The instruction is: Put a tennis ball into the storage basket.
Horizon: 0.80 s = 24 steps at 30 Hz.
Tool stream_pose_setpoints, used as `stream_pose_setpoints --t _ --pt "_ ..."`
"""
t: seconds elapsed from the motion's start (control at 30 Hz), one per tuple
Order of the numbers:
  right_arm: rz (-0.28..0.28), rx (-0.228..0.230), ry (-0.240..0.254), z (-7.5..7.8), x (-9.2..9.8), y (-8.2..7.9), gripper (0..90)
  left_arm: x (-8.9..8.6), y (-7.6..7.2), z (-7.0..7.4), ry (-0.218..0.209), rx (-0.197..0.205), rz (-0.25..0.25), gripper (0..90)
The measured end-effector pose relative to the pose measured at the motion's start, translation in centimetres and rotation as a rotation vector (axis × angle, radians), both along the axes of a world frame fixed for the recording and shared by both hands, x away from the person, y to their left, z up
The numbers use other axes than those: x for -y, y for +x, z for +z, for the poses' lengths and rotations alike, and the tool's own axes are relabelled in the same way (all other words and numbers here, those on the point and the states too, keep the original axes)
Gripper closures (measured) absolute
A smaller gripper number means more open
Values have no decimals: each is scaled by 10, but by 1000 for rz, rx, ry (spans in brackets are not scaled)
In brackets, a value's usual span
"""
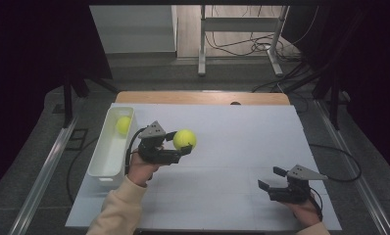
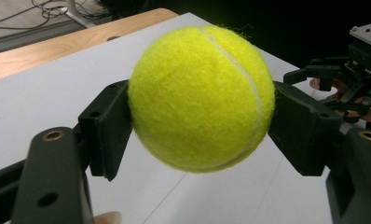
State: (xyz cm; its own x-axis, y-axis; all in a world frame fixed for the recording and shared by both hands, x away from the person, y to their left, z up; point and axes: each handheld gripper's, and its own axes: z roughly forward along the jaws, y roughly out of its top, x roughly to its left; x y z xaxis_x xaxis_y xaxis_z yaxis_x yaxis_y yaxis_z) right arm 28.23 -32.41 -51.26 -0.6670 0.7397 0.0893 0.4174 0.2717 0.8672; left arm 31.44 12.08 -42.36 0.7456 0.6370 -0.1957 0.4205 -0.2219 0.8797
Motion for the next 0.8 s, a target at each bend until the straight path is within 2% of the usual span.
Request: stream_pose_setpoints --t 0.8 --pt "2 1 0 0 0 0 159 -30 2 7 -21 3 92 266"
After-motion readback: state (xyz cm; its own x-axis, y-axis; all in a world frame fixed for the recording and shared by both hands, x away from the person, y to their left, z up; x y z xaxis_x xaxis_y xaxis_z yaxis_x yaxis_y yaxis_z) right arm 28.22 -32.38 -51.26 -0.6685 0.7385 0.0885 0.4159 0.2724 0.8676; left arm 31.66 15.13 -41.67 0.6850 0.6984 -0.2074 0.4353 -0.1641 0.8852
